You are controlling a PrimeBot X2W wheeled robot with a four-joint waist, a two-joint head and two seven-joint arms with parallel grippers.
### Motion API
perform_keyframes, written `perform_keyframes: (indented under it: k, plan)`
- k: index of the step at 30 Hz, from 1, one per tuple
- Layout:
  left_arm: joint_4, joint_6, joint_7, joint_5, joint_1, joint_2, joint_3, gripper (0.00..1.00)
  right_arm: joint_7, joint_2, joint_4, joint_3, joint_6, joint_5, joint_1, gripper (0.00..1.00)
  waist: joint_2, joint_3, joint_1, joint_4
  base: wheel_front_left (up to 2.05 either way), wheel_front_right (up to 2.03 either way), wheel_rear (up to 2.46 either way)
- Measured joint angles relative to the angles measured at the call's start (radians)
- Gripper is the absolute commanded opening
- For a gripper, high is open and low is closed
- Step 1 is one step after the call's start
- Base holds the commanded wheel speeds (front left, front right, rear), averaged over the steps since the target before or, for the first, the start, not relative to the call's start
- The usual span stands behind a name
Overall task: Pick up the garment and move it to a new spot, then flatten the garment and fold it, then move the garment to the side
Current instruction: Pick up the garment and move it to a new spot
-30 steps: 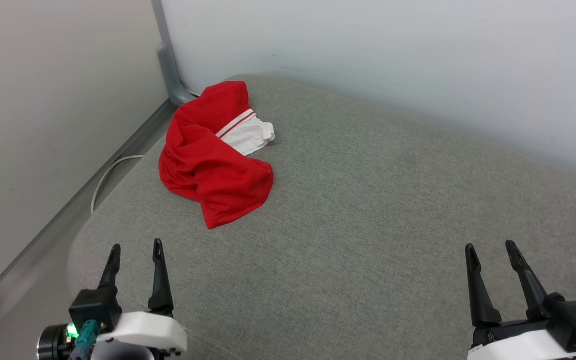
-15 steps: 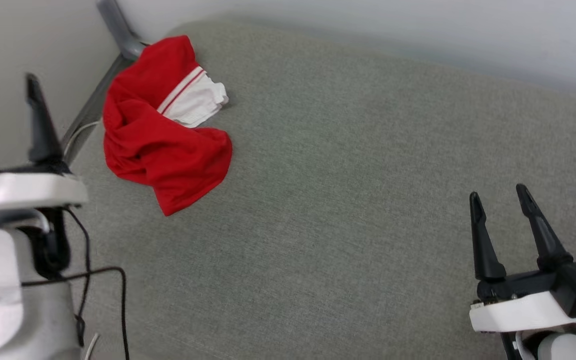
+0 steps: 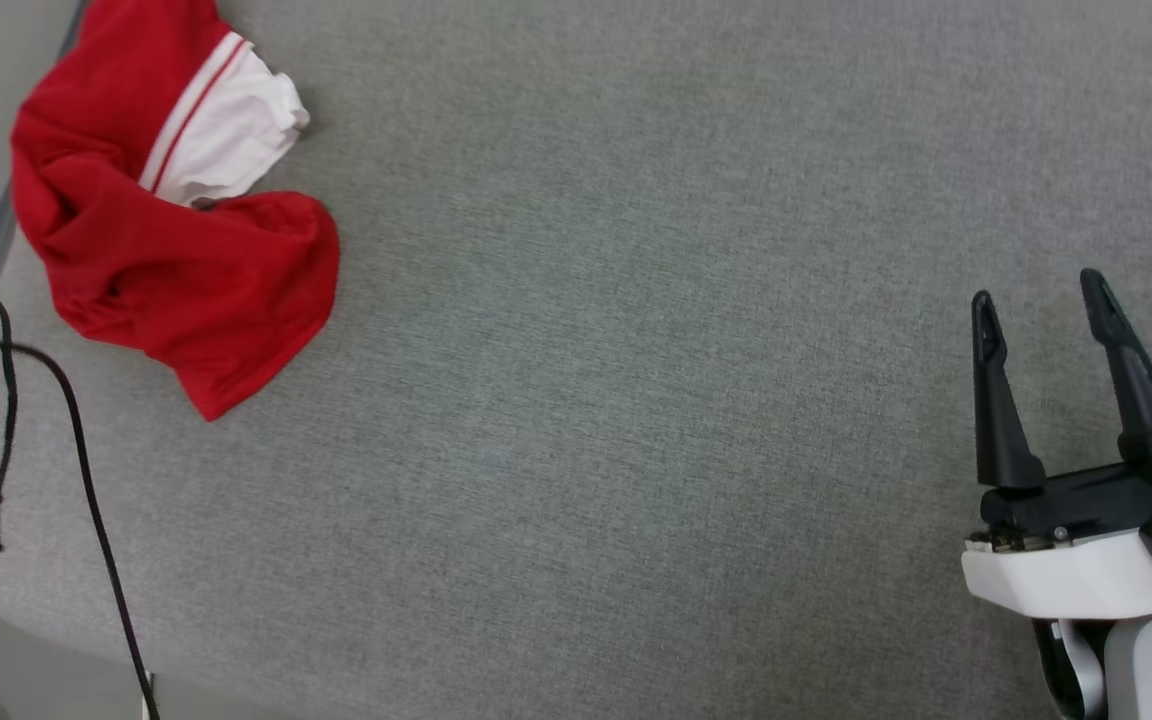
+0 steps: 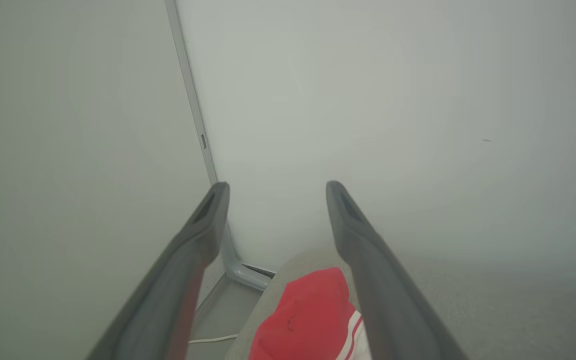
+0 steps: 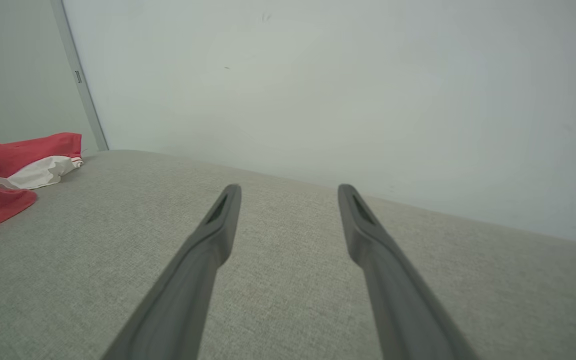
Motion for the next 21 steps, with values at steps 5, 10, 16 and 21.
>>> perform_keyframes:
  k: [5, 10, 16, 21]
  plan:
    - [0.094, -0.002, 0.138, -0.110, -0.052, 0.093, -0.188, 1.00, 0.000, -0.001, -0.021, -0.004, 0.000, -0.009, -0.017, 1.00, 0.0000, 0.042, -0.0001, -0.018, 0.00, 0.00, 0.00]
    - [0.152, -0.002, 0.350, -0.271, -0.060, 0.179, -0.361, 1.00, 0.000, -0.005, -0.031, -0.009, 0.000, -0.018, -0.020, 1.00, 0.0000, 0.066, -0.0001, -0.029, 0.00, 0.00, 0.00]
    - [0.175, -0.002, 0.591, -0.446, -0.062, 0.236, -0.515, 1.00, 0.000, -0.017, -0.043, -0.015, 0.000, -0.022, -0.023, 1.00, 0.0000, 0.091, -0.0001, -0.032, 0.00, 0.00, 0.00]
    - [0.211, -0.002, 0.699, -0.534, -0.058, 0.249, -0.609, 1.00, 0.000, -0.023, -0.048, -0.013, 0.000, -0.025, -0.033, 1.00, 0.0000, 0.113, -0.0001, -0.035, 0.00, 0.00, 0.00]
